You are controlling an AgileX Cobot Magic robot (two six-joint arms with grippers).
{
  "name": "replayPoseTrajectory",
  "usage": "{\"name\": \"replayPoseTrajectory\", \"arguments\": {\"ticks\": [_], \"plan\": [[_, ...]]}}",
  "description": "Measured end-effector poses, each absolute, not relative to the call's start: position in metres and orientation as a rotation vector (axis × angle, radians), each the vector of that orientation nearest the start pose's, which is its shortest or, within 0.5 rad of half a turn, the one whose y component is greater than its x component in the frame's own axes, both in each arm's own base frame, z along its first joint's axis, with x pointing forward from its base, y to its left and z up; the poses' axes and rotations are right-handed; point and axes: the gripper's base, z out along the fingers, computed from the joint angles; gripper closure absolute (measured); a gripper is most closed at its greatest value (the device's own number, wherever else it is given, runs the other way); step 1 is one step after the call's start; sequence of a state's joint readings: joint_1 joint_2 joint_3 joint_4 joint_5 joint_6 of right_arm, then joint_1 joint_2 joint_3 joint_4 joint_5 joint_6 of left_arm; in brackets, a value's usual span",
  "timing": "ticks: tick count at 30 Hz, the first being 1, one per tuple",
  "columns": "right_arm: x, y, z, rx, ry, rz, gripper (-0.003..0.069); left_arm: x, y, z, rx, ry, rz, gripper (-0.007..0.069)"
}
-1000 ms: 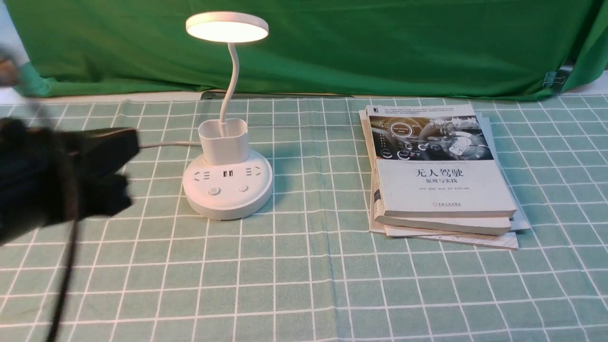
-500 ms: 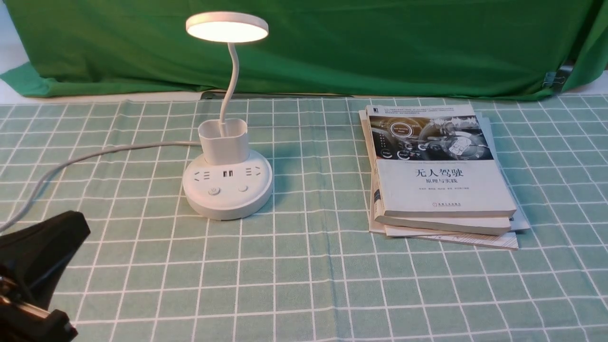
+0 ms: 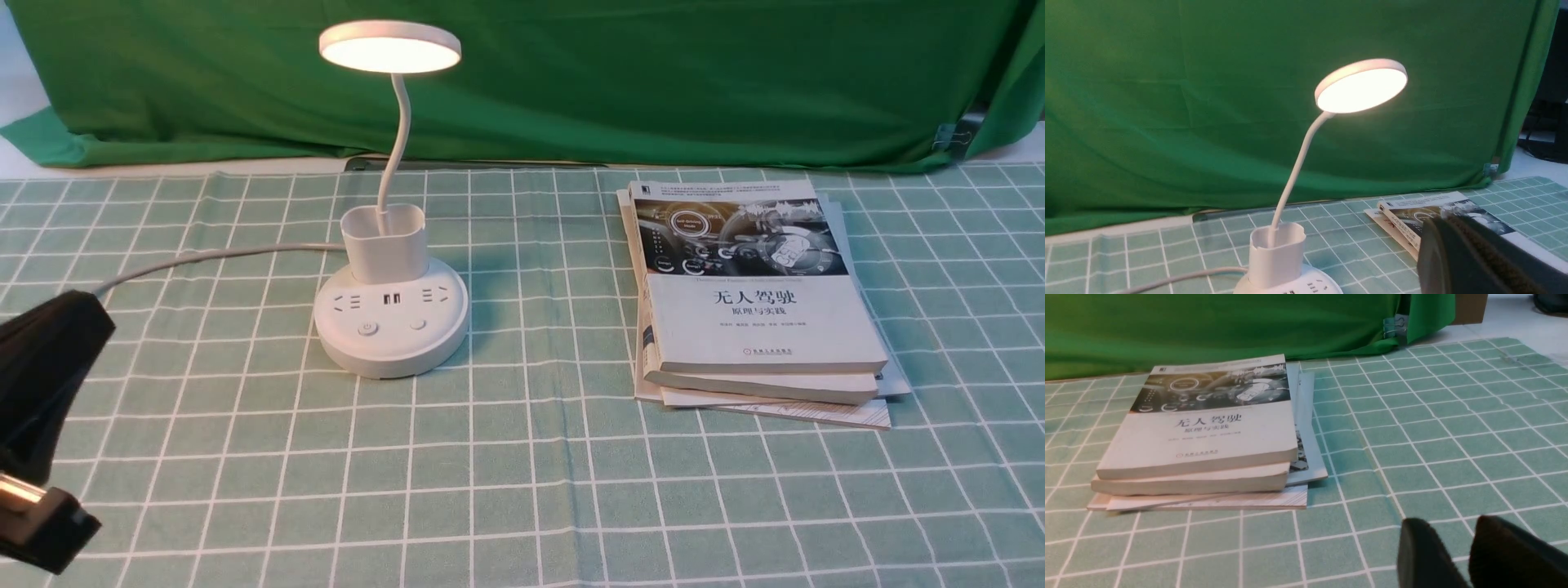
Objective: Turn on the table lamp.
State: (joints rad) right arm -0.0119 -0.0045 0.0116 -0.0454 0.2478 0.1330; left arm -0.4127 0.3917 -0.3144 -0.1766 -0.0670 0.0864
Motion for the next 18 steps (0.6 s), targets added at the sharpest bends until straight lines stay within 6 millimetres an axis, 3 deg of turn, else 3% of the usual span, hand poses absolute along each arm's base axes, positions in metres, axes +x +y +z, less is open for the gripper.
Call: {"name": "replayPoseTrajectory", "arguments": {"ticks": [18], "plan": [[0.0553,-0.0017,0.1871,0.096,1.736,0.047,0.0418,0.0866,-0.0371,0.2944,0.387,1.406,-0.221,0.0624]]}}
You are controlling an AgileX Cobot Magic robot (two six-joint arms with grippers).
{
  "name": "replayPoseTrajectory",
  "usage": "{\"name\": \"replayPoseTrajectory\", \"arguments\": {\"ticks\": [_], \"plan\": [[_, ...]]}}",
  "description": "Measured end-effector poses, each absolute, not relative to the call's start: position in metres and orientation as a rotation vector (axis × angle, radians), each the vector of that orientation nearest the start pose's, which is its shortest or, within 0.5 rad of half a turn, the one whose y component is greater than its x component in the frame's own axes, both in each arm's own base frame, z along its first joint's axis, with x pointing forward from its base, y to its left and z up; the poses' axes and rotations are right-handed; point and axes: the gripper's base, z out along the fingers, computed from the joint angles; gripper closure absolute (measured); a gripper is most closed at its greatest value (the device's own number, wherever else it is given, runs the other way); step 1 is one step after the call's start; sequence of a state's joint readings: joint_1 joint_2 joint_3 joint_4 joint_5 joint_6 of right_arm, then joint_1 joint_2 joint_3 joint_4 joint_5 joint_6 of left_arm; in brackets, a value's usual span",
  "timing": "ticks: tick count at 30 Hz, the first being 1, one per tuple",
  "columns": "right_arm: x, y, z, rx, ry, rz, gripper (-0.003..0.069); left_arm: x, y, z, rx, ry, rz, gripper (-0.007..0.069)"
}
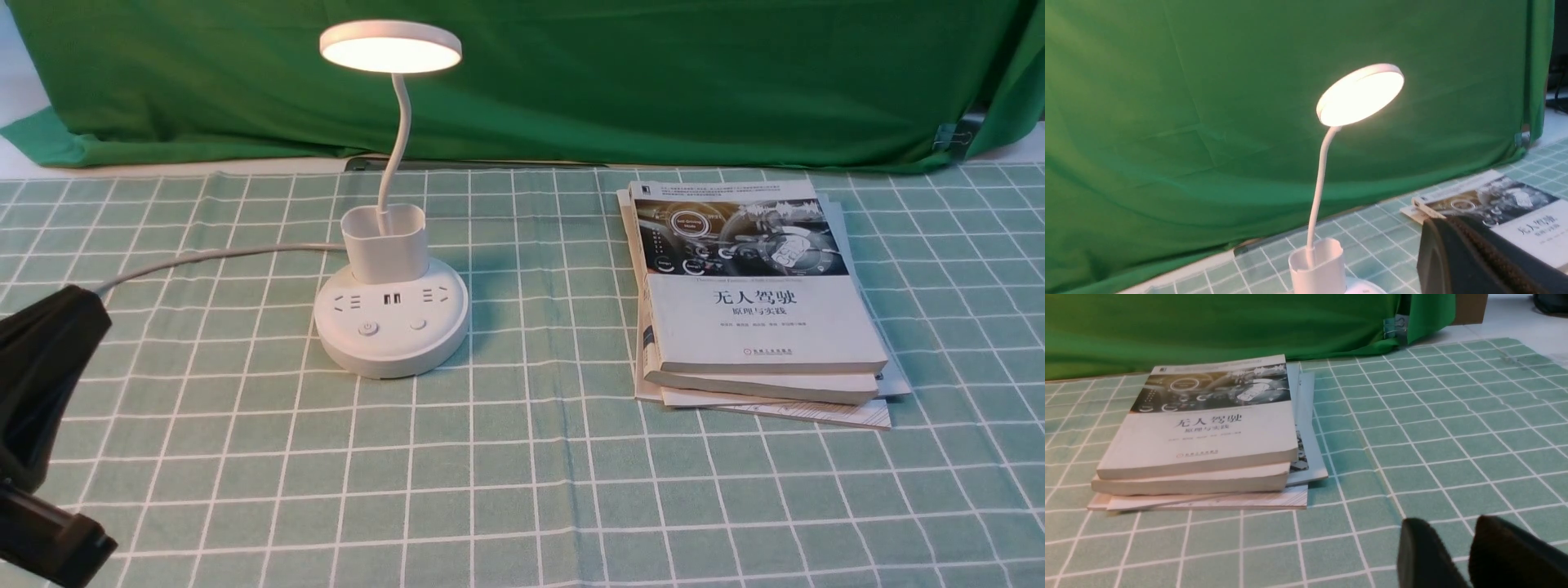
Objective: Turn on the table lamp.
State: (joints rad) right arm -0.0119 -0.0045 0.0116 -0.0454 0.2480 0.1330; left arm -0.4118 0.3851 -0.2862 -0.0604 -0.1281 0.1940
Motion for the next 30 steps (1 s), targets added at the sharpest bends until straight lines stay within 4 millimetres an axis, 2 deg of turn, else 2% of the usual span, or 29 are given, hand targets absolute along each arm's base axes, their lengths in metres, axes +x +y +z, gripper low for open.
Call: {"name": "replayPoseTrajectory", "arguments": {"ticks": [2,8,11,19,25,30], "plan": [[0.055,-0.002,0.187,0.096,1.736,0.047,0.0418,0.085,-0.035,0.291,0.382,1.389,-0.204,0.0624],[0.055,-0.002,0.187,0.096,1.736,0.047,0.0418,0.081,-0.022,0.247,0.287,1.380,-0.099,0.0624],[0.055,-0.002,0.187,0.096,1.736,0.047,0.0418,0.078,-0.015,0.232,0.229,1.333,-0.042,0.0624],[0.055,-0.002,0.187,0.096,1.735,0.047,0.0418,0.064,-0.008,0.237,0.168,1.237,-0.007,0.0624],[0.055,-0.002,0.187,0.096,1.735,0.047,0.0418,0.055,-0.007,0.225,0.162,1.336,-0.027,0.0624],[0.055,-0.002,0.187,0.096,1.735,0.047,0.0418,0.056,-0.006,0.209,0.131,1.516,-0.026,0.0624]]}}
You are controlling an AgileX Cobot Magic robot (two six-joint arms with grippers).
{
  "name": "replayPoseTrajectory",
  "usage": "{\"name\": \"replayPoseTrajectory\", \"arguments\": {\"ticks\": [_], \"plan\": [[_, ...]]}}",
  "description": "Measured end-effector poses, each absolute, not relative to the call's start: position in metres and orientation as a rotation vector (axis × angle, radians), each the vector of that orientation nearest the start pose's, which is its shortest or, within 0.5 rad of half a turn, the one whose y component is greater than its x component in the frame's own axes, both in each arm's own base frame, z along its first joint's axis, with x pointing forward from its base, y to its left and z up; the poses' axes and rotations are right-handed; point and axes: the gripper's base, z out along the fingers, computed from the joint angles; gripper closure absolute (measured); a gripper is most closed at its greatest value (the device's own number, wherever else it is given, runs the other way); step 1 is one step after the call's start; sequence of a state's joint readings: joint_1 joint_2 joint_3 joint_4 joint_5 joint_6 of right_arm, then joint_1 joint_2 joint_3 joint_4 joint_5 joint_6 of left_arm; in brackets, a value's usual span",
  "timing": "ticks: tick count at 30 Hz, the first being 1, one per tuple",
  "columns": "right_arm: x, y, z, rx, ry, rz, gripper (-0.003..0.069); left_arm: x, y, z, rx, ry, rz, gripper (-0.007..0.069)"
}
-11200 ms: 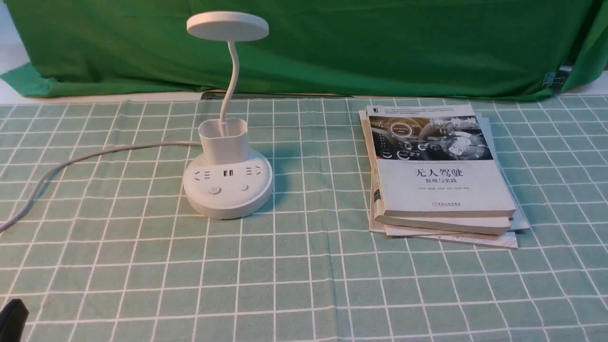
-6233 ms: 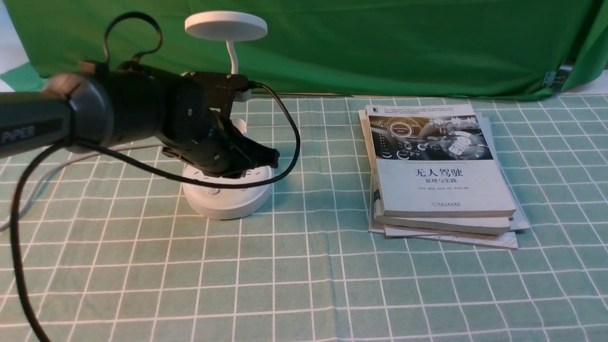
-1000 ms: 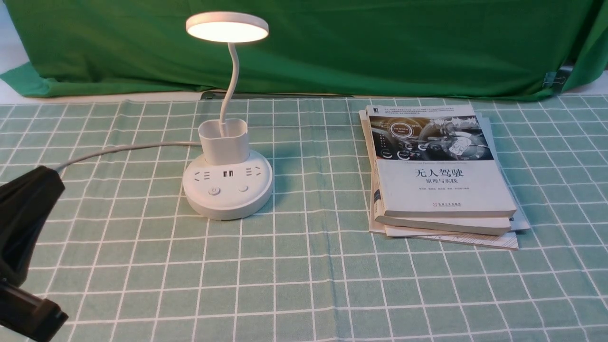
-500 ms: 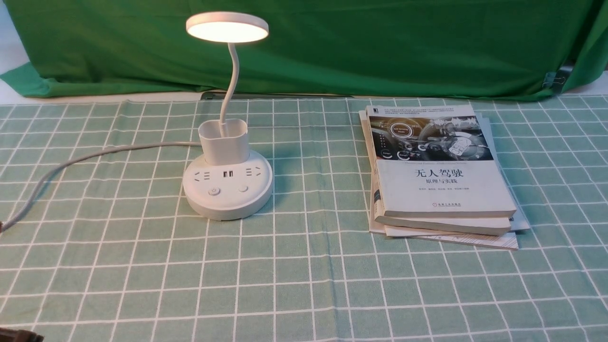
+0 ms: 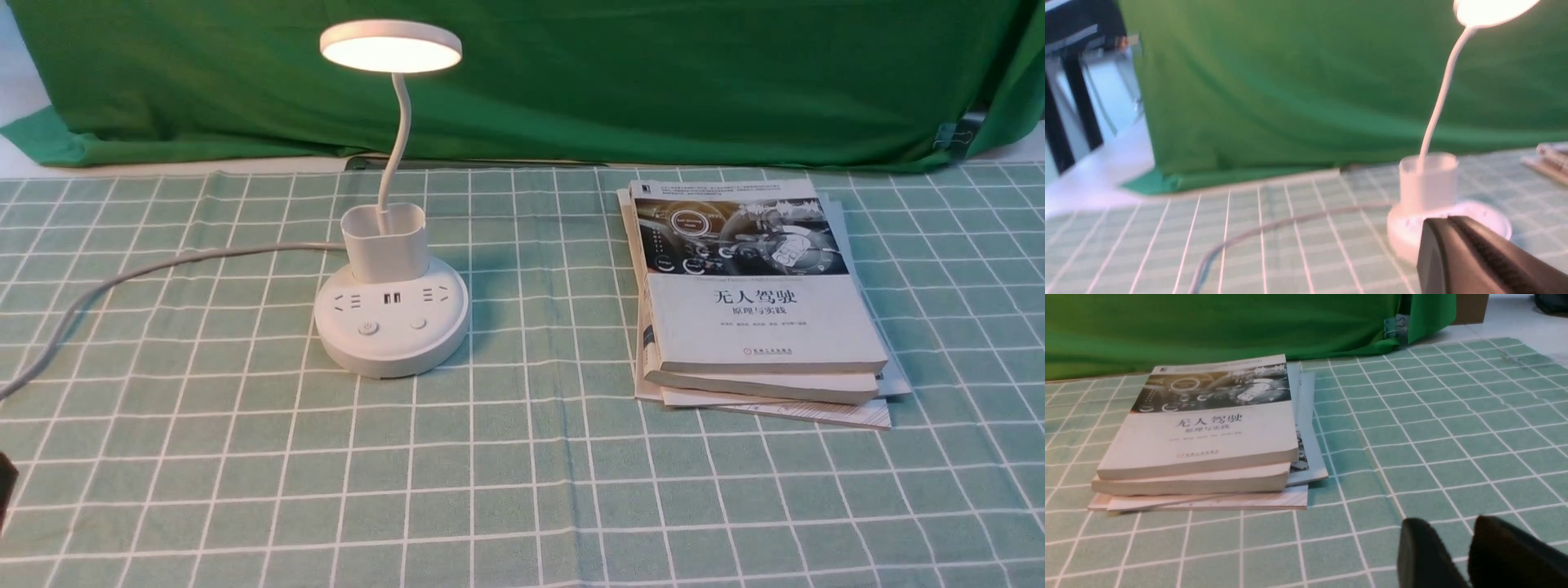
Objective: Turn on the table lamp.
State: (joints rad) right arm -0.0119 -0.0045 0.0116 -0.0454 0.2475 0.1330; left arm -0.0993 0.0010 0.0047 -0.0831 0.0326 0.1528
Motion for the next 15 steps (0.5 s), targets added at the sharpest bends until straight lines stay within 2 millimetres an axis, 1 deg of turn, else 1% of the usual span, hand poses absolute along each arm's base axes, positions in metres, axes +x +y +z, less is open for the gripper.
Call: {"name": "replayPoseTrajectory", "arguments": {"ticks": [5,6,8,15], "plan": [[0.055,-0.002,0.187,0.096,1.733,0.047,0.0418,0.056,-0.003,0.199,0.065,1.625,-0.017,0.0624],[0.055,-0.002,0.187,0.096,1.733,0.047,0.0418,0.056,-0.003,0.193,0.039,1.692,-0.023,0.0624],[0.055,-0.002,0.187,0.096,1.733,0.047,0.0418,0.055,-0.003,0.190,0.025,1.722,-0.029,0.0624],[0.055,-0.002,0.187,0.096,1.733,0.047,0.0418,0.055,-0.002,0.189,0.014,1.736,-0.028,0.0624]]}}
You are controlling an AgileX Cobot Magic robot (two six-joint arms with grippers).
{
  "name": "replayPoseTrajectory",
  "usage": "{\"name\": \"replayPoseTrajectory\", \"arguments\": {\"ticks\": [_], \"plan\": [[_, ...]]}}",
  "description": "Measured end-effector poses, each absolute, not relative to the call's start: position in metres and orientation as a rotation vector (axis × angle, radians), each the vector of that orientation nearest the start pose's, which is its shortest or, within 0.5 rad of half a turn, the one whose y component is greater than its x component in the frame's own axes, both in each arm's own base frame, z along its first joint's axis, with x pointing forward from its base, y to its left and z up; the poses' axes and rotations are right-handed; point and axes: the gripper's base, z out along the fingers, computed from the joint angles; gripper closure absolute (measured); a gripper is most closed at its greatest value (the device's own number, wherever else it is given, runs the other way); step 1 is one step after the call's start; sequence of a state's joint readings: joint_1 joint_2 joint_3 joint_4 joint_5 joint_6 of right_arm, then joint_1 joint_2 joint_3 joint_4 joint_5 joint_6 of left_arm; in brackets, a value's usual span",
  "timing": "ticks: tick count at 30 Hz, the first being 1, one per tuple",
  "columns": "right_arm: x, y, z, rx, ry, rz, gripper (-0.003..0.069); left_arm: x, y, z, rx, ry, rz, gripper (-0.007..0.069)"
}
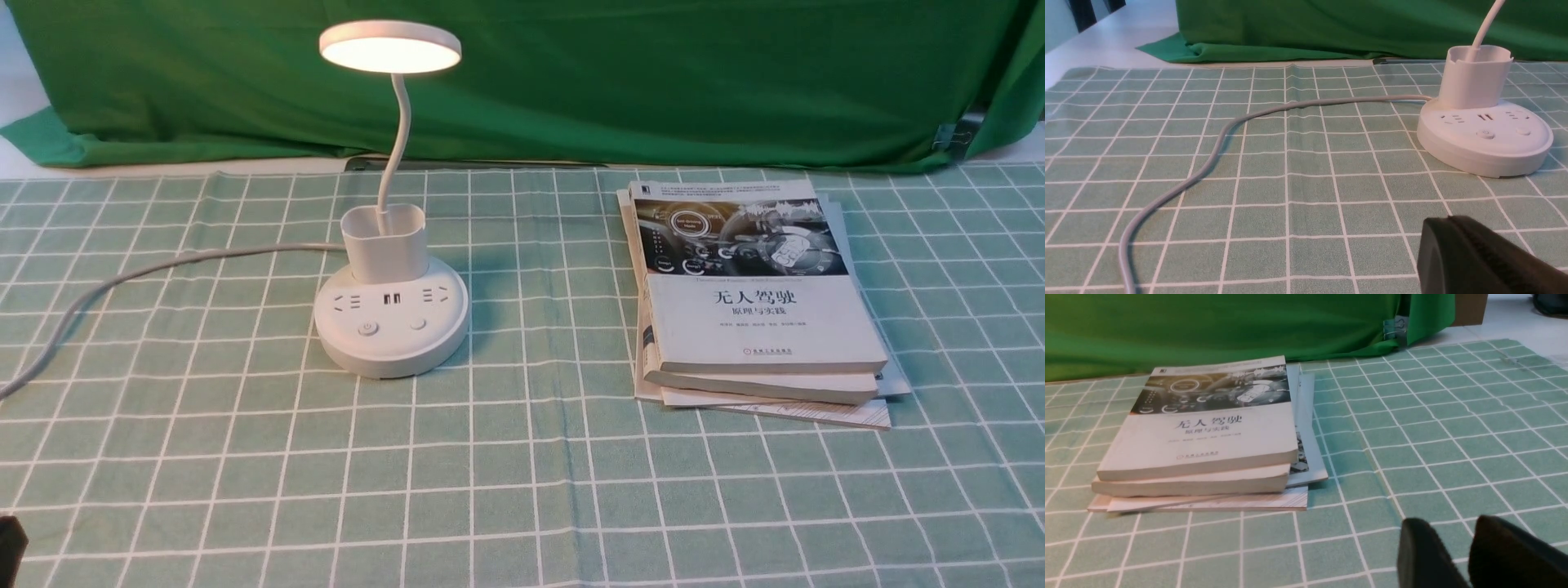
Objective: Turn on the table lamp.
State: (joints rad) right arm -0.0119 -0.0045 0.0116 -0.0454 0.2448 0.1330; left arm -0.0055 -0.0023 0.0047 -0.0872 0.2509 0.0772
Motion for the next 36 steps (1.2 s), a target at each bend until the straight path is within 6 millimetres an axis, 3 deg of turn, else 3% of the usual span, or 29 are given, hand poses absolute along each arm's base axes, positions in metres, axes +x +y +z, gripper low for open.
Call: {"name": "replayPoseTrajectory", "arguments": {"ticks": [36], "plan": [[0.0553,-0.0017,0.1872,0.096,1.735,0.047,0.0418,0.0554,-0.0023,0.1902,0.002,1.723,-0.040,0.0624]]}}
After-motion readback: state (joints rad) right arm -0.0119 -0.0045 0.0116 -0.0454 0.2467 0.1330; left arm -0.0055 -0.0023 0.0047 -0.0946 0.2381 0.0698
